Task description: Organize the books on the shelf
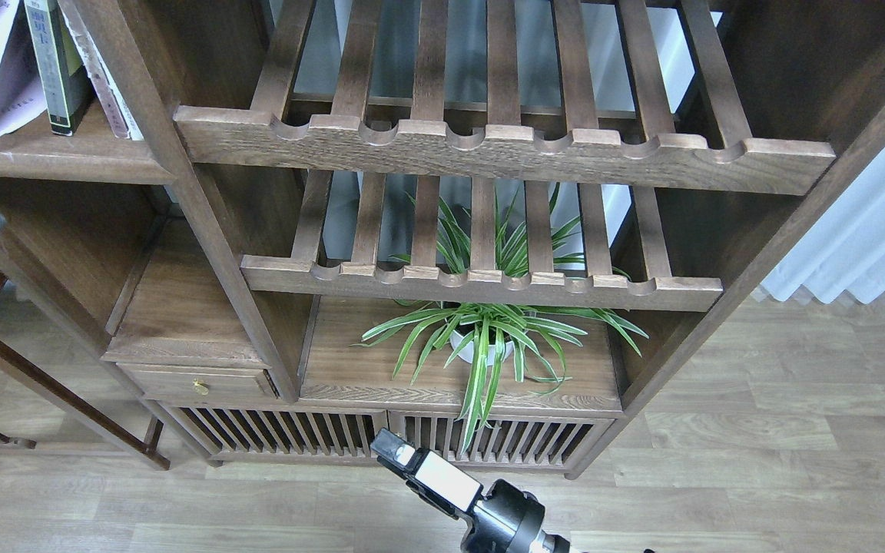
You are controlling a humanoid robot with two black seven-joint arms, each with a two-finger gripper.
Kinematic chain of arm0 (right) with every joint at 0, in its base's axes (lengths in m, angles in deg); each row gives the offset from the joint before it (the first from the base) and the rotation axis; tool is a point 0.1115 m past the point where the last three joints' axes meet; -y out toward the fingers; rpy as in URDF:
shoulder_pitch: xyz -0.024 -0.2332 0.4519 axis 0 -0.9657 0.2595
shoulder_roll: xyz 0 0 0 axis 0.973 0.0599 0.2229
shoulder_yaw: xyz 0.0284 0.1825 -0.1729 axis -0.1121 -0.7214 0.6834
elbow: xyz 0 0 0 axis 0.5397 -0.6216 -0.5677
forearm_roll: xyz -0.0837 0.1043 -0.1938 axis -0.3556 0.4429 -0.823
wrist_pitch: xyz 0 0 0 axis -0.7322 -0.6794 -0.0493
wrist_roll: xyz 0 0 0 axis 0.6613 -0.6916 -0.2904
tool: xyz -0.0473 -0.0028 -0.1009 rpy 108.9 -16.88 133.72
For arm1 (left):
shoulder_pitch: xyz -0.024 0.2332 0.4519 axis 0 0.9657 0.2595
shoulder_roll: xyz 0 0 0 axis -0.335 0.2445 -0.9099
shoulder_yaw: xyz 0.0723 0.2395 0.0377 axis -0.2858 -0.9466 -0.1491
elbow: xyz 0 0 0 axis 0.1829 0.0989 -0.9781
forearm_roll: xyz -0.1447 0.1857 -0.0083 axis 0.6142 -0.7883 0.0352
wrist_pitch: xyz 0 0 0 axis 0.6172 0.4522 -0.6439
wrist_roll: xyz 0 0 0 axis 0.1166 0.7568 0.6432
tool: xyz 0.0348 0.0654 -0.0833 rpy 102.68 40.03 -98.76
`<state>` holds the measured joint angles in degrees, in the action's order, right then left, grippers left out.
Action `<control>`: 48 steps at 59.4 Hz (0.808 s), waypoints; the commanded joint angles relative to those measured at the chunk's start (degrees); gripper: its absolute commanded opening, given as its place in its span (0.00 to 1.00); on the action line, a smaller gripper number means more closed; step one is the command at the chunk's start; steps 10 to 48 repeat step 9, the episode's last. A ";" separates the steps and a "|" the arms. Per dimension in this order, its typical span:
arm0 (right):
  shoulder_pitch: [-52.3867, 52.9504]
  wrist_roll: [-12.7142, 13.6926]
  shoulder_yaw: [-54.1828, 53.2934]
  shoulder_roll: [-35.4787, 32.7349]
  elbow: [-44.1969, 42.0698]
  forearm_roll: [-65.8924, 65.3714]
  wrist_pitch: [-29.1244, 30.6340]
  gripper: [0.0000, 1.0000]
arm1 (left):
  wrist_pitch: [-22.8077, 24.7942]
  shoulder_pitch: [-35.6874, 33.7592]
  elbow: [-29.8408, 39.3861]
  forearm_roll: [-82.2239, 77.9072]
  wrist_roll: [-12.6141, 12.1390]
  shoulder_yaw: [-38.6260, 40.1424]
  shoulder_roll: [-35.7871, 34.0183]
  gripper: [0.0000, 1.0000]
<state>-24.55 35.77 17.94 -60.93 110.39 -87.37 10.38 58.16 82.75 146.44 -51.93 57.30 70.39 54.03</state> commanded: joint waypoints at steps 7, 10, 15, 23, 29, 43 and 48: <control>1.71 0.06 -0.28 0.00 -1.20 0.00 0.01 0.99 | 0.00 3.23 -1.58 0.16 0.49 -4.20 6.52 0.97; 1.71 0.06 -0.28 0.00 -1.20 0.00 0.01 0.99 | 0.00 3.58 -1.67 0.25 0.49 -4.46 7.58 0.98; 1.71 0.06 -0.28 0.00 -1.20 0.00 0.01 0.99 | 0.00 3.58 -1.67 0.25 0.49 -4.46 7.58 0.98; 1.71 0.06 -0.28 0.00 -1.20 0.00 0.01 0.99 | 0.00 3.58 -1.67 0.25 0.49 -4.46 7.58 0.98; 1.71 0.06 -0.28 0.00 -1.20 0.00 0.01 0.99 | 0.00 3.58 -1.67 0.25 0.49 -4.46 7.58 0.98; 1.71 0.06 -0.28 0.00 -1.20 0.00 0.01 0.99 | 0.00 3.58 -1.67 0.25 0.49 -4.46 7.58 0.98; 1.71 0.06 -0.28 0.00 -1.20 0.00 0.01 0.99 | 0.00 3.58 -1.67 0.25 0.49 -4.46 7.58 0.98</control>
